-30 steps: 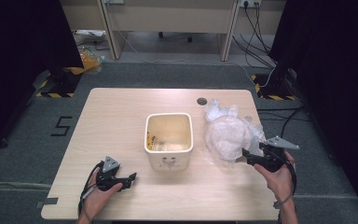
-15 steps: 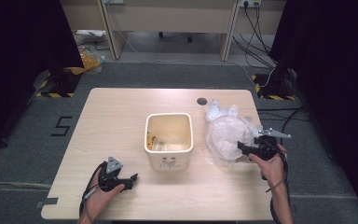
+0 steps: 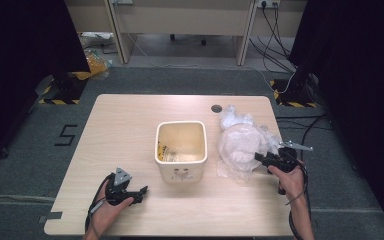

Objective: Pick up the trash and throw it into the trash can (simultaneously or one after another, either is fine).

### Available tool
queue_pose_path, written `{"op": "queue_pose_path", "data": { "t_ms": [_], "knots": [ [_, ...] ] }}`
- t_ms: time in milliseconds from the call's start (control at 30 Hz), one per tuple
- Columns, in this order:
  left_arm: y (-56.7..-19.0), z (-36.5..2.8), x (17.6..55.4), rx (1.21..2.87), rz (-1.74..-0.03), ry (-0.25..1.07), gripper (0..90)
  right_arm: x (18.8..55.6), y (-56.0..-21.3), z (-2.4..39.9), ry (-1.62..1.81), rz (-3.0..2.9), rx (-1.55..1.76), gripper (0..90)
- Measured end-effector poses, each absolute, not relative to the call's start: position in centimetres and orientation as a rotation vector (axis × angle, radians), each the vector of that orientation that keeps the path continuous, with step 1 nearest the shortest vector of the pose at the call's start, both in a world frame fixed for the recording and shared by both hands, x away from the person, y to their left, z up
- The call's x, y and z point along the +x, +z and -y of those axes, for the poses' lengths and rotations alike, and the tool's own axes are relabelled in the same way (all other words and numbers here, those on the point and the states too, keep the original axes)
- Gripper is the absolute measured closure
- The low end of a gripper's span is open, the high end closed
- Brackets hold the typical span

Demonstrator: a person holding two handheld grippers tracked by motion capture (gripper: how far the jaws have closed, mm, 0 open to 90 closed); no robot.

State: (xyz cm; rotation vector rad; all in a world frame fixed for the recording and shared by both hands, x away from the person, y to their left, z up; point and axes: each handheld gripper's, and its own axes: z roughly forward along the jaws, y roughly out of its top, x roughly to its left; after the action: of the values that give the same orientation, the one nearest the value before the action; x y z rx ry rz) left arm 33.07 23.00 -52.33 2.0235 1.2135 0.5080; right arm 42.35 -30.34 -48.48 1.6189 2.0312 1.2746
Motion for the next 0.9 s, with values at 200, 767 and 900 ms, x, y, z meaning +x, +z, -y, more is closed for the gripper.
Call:
{"op": "queue_pose_path", "data": {
  "t_ms": [200, 767, 900],
  "knots": [
    [-52.3, -23.0, 33.1, 2.023, -1.213, 0.508, 14.9, 42.2, -49.3, 30.6, 1.305, -2.026, 1.658, 52.6],
    [-52.3, -23.0, 33.1, 2.023, -1.213, 0.507, 15.0, 40.9, -50.9, 29.9, 1.224, -2.147, 1.614, 71.1],
    [-52.3, -23.0, 33.1, 2.024, -1.214, 0.508, 15.0, 39.3, -51.1, 29.7, 1.241, -2.156, 1.615, 71.0]
  ]
}}
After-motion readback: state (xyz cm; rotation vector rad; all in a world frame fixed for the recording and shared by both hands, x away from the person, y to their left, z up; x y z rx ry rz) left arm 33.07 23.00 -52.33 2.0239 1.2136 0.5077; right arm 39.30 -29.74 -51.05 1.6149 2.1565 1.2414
